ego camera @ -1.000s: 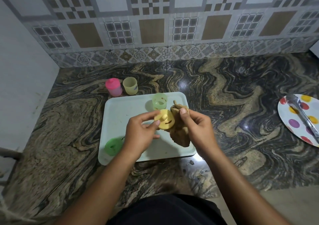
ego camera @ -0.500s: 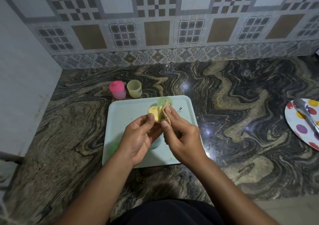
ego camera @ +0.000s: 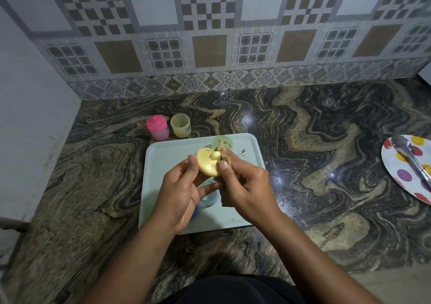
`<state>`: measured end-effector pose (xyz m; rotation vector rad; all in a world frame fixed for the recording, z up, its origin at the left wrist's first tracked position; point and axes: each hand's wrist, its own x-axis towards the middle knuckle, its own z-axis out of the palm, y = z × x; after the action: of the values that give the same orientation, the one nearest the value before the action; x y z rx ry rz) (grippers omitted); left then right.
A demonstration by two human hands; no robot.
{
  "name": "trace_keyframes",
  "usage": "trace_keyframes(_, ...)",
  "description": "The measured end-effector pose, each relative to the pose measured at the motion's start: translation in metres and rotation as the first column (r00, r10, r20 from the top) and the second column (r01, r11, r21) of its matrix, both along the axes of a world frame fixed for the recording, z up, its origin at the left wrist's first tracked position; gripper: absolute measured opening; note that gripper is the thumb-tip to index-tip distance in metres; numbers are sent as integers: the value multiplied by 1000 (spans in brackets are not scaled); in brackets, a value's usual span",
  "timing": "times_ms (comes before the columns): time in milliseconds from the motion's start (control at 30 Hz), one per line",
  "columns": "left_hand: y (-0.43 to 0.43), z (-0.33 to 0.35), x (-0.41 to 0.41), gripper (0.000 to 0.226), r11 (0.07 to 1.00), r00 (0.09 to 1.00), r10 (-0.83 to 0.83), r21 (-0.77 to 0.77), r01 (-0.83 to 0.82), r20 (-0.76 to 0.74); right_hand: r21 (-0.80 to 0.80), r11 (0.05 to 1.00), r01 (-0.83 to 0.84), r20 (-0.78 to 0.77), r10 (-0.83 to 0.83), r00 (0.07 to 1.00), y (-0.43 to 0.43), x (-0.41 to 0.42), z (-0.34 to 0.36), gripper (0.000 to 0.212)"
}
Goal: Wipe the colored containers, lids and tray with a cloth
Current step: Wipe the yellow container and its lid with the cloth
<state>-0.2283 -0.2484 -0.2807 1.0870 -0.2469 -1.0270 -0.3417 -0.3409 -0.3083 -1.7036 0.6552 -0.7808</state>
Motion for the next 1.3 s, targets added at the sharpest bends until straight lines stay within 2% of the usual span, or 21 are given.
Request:
trace_keyframes(133, 2, 4, -7, 38, 995, 985, -62, -71, 74, 158, -16, 1000, 25, -5, -25, 1000, 2, 4, 3, 37)
trace_keyframes(267, 4, 6, -1, 32, 999, 991, -17, -34, 22, 135, -147, 989, 22, 14, -20, 1000, 3, 2, 8, 32)
trace_keyframes(400, 1, 6, 3, 33, 1000, 997, 18, 1, -18, 76, 26, 999, -20, 25, 20, 999, 1, 3, 7, 35)
trace_keyframes(500, 0, 5, 0, 43, 999, 997, 41, -16, -40, 69, 53, 998, -30, 27, 29, 999, 3, 4, 8, 45)
trace_keyframes(567, 1, 7, -3, 46, 997, 989, 16, -75, -5, 148, 45, 999, -19, 28, 18, 999, 4, 4, 8, 43)
trace_keyframes(667, 2, 6, -6, 36, 997, 964, -4, -71, 23, 266, 67, 998, -22, 54, 18, 998, 6, 4, 7, 39)
trace_keyframes(800, 5, 10, -3, 31, 999, 986, 13, -37, -7, 166, -94, 995, 30, 41, -26, 999, 6, 4, 12, 32)
trace_keyframes(900, 4, 9, -3, 29, 1000, 994, 0, -22, 3, 107, 10, 1000, 30, 52, -30, 998, 0, 4, 15, 30)
trace_keyframes(1000, 0, 9, -4, 37, 998, 996, 56, -8, -55, 71, 37, 999, 9, 7, -9, 1000, 5, 4, 15, 33)
trace_keyframes(1067, -1, 10, -5, 42, 998, 994, 58, -37, -54, 95, 29, 1000, 3, -17, -2, 1000, 7, 4, 13, 33)
trace_keyframes(1167, 1, 7, -5, 32, 999, 976, 40, -43, -32, 212, -2, 1000, 18, -15, -18, 1000, 8, 3, 13, 36)
trace_keyframes(1300, 3, 7, 1, 28, 1000, 984, 31, -3, -31, 175, -183, 982, 46, 19, -43, 999, 8, 2, 17, 29)
